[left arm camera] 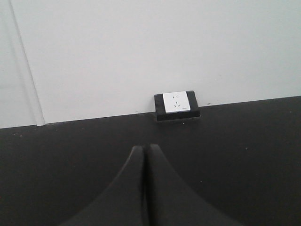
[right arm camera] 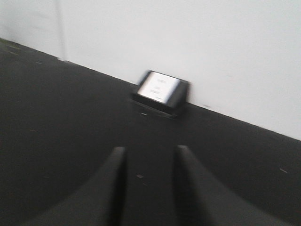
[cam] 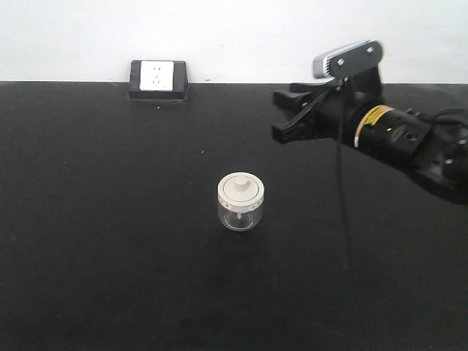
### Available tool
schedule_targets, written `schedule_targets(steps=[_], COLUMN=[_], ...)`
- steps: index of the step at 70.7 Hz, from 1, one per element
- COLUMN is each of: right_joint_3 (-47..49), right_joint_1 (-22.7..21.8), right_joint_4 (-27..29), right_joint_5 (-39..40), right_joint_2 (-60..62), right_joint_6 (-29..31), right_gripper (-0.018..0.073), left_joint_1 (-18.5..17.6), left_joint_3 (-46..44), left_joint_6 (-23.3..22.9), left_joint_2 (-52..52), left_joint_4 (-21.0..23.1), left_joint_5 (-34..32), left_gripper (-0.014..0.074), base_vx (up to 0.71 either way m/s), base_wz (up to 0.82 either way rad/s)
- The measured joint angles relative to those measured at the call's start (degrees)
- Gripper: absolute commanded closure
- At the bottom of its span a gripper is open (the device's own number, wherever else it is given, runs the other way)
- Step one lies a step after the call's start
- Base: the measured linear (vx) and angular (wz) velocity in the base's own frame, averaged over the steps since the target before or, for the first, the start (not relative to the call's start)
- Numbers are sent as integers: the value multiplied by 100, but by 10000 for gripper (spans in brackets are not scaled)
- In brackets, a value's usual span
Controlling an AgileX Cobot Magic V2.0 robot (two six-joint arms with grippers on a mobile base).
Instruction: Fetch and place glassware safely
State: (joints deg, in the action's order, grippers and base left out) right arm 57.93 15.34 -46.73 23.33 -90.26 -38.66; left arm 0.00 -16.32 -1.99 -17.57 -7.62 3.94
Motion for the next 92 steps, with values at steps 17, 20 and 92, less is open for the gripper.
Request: schedule_targets(steps=[17, 20, 92], right_joint_3=[-11, -11, -3172], right_joint_1=[0, 0, 0], right_joint_4=[71, 91, -120], right_joint_5=[-1646, -1887, -3523], right_joint_2=[997, 1162, 6058], right_joint_6=[-322, -326, -342], right_gripper=[567, 567, 563], left_joint_1=[0, 0, 0], left_joint_3=[0, 0, 0], left_joint_6=[0, 0, 0], left_joint_2=[0, 0, 0], left_joint_4=[0, 0, 0], left_joint_5=[0, 0, 0], left_gripper=[603, 603, 603], base_vx=[0, 0, 0], base_wz=[0, 0, 0])
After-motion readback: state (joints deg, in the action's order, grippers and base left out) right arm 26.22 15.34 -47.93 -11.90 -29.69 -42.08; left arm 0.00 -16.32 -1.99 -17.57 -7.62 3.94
